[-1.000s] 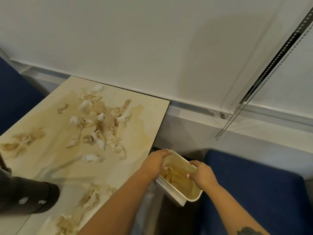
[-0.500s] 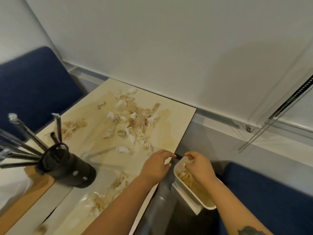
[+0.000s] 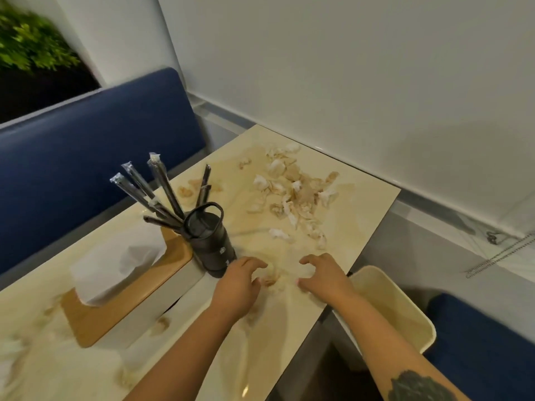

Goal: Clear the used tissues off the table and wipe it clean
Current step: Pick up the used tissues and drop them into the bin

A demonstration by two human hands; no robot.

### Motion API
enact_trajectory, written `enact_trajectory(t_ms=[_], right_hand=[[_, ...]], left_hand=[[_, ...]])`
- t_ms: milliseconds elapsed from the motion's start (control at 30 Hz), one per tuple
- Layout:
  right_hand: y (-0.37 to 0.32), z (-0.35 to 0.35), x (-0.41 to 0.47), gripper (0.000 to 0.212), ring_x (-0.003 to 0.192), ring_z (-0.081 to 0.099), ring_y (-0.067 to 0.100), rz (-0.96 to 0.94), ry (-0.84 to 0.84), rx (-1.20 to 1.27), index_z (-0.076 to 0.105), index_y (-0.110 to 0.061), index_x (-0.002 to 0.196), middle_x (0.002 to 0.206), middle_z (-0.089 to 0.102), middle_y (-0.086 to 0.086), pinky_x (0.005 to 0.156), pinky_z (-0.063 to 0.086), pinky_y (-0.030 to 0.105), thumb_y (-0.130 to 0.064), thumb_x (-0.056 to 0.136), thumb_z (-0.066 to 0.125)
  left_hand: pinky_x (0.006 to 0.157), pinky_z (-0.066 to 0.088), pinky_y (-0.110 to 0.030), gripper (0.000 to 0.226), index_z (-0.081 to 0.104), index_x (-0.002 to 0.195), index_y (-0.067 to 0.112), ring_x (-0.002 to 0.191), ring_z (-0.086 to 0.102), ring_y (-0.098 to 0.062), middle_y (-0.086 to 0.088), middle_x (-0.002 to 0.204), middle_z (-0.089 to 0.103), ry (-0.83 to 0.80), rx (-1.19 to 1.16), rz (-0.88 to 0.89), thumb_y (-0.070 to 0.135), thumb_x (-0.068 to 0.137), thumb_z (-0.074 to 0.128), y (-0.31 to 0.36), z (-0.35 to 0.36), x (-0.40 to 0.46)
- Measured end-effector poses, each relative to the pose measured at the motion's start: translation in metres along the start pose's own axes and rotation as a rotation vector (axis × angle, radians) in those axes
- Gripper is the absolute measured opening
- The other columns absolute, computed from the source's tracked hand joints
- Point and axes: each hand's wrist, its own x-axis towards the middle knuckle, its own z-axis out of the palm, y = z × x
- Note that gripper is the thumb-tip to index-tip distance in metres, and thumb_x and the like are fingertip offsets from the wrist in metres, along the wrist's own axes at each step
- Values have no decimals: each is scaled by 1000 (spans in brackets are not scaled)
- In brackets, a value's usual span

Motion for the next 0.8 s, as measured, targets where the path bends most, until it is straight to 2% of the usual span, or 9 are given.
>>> enact_trajectory(t_ms=[100,200,300,367,467,567,667,733,800], right_hand=[[-17,19,0,69,126,37,26,14,-73,-53,36,-33,140,139,31,5,91,43,36,-42,79,67],[-31,35,0,77,130,29,29,12,-73,-110,29,-35,144,141,28,7,95,40,39,-45,78,67],[-40,50,2,73,128,28,30,2,-51,-173,30,-35,144,140,30,7,95,40,39,-44,80,65],[-44,58,3,61,125,31,29,-15,-45,-226,37,-35,141,136,34,7,92,42,37,-41,85,62],[-43,67,3,41,116,38,27,-47,1,-222,51,-30,130,123,41,6,84,43,35,-23,90,56],[-38,73,5,36,107,46,27,-59,43,-201,58,-21,123,116,45,8,79,43,31,-8,91,48],[-36,74,7,34,101,53,27,-59,37,-190,60,-14,118,114,49,10,79,42,29,-2,89,45],[-35,74,6,31,100,54,27,-47,28,-151,62,-11,112,113,52,12,73,36,25,-1,88,45],[-35,73,4,25,99,56,27,-26,36,-77,64,-9,103,110,56,13,69,31,23,0,86,48]], left_hand=[[99,38,-28,56,41,131,35,131,28,-13,11,141,35,-74,95,-66,36,80,64,-21,-4,-20],[102,37,-34,87,29,139,36,134,19,-16,9,145,23,-180,174,-75,55,66,72,-33,-2,-35],[103,36,-34,96,24,142,37,135,17,-18,7,149,18,-223,233,-39,57,63,74,-35,4,-39],[102,38,-36,90,27,142,38,135,19,-20,5,149,20,-234,257,-30,51,68,75,-36,9,-36],[94,45,-34,72,36,138,37,128,29,-19,4,143,29,-235,278,-17,37,76,73,-39,15,-32],[87,49,-34,50,49,129,32,119,37,-18,3,134,35,-247,266,7,25,83,67,-43,22,-30],[86,50,-34,35,61,115,27,108,46,-18,1,126,40,-253,201,4,14,83,62,-46,27,-28],[83,49,-29,25,65,103,22,96,50,-17,2,116,45,-233,148,19,10,81,62,-48,29,-27],[74,47,-21,17,66,93,17,82,49,-11,7,101,47,-222,99,15,8,80,60,-49,29,-25]])
